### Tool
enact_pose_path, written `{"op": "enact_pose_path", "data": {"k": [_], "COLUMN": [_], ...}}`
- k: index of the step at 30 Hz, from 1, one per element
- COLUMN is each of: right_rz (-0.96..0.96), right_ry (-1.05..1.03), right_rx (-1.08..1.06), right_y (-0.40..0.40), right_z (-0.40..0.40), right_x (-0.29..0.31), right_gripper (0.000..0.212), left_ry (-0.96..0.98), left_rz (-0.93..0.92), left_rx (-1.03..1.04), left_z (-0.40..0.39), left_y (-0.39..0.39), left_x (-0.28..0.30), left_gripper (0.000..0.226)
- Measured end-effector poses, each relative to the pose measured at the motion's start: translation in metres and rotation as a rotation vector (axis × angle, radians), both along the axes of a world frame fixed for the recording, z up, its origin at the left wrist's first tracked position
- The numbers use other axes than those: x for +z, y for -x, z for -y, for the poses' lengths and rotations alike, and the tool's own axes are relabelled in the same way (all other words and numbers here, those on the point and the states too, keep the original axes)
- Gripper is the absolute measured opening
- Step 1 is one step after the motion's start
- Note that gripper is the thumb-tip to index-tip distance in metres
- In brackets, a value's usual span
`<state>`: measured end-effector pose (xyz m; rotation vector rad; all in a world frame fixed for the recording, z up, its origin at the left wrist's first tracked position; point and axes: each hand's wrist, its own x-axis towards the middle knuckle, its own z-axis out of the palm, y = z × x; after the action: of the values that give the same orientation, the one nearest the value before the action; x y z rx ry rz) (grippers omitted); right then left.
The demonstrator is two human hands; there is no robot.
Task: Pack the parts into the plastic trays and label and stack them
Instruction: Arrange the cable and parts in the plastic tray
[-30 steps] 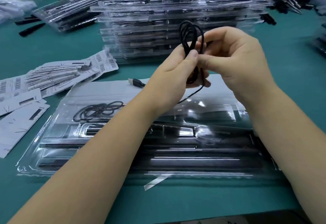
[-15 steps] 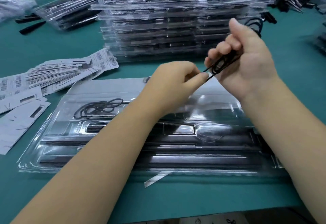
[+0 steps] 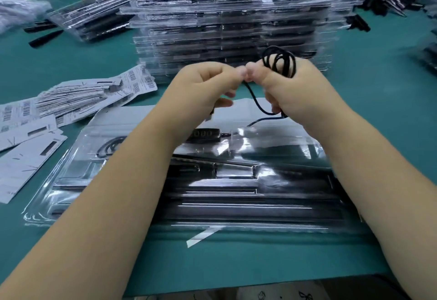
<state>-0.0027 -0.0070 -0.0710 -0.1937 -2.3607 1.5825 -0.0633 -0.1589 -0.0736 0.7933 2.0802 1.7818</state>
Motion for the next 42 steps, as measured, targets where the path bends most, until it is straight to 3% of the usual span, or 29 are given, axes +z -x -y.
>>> {"op": "enact_pose_path", "data": {"k": [2,4,10,14,16,18,21,24,26,27,30,33,37,39,42], "right_rz": [0.002,0.013,0.078,0.042,0.025,0.005,-0.045,-0.076,-0.030,0.006,0.021,-0.029,-0.057,-0.082,-0.081], "right_ry": [0.019,0.075,-0.014,0.224,0.377,0.452,0.460,0.354,0.328,0.337,0.351,0.391,0.670,0.619,0.358], "right_rx": [0.102,0.193,0.316,0.259,0.216,0.178,0.136,0.185,0.218,0.233,0.205,0.064,-0.069,-0.091,-0.058], "right_y": [-0.002,-0.003,0.000,0.002,0.004,0.006,0.005,0.004,0.005,0.006,0.007,0.008,0.010,0.010,0.010], "right_z": [0.000,-0.002,-0.005,-0.009,-0.010,-0.011,-0.012,-0.011,-0.009,-0.010,-0.011,-0.010,-0.015,-0.014,-0.009], "right_x": [0.001,0.000,-0.006,-0.009,-0.010,-0.010,-0.009,-0.008,-0.007,-0.007,-0.010,-0.013,-0.011,-0.011,-0.011], "right_gripper": [0.037,0.036,0.023,0.018,0.017,0.014,0.044,0.099,0.110,0.100,0.042,0.034,0.029,0.020,0.012], "left_ry": [-0.187,-0.205,0.008,0.123,0.167,0.113,-0.041,-0.092,-0.094,-0.088,0.018,0.131,0.606,0.690,0.635], "left_rz": [0.183,0.200,-0.202,-0.390,-0.403,-0.305,-0.193,-0.279,-0.338,-0.378,-0.538,-0.490,-0.450,-0.445,-0.440], "left_rx": [-0.055,-0.061,-0.019,0.094,0.155,0.142,0.075,0.035,0.021,0.038,0.127,0.225,0.109,0.001,-0.042], "left_z": [-0.008,-0.014,-0.008,-0.002,-0.001,-0.003,-0.009,-0.018,-0.022,-0.022,-0.024,-0.029,-0.024,-0.021,-0.019], "left_y": [-0.004,-0.009,-0.013,-0.003,-0.001,-0.004,-0.013,-0.022,-0.026,-0.027,-0.027,-0.026,-0.015,-0.013,-0.013], "left_x": [0.000,-0.002,-0.001,-0.002,-0.003,-0.003,-0.001,-0.003,-0.004,-0.005,-0.008,-0.010,-0.015,-0.018,-0.017], "left_gripper": [0.025,0.026,0.026,0.018,0.020,0.024,0.022,0.017,0.015,0.016,0.009,0.019,0.014,0.025,0.026]}}
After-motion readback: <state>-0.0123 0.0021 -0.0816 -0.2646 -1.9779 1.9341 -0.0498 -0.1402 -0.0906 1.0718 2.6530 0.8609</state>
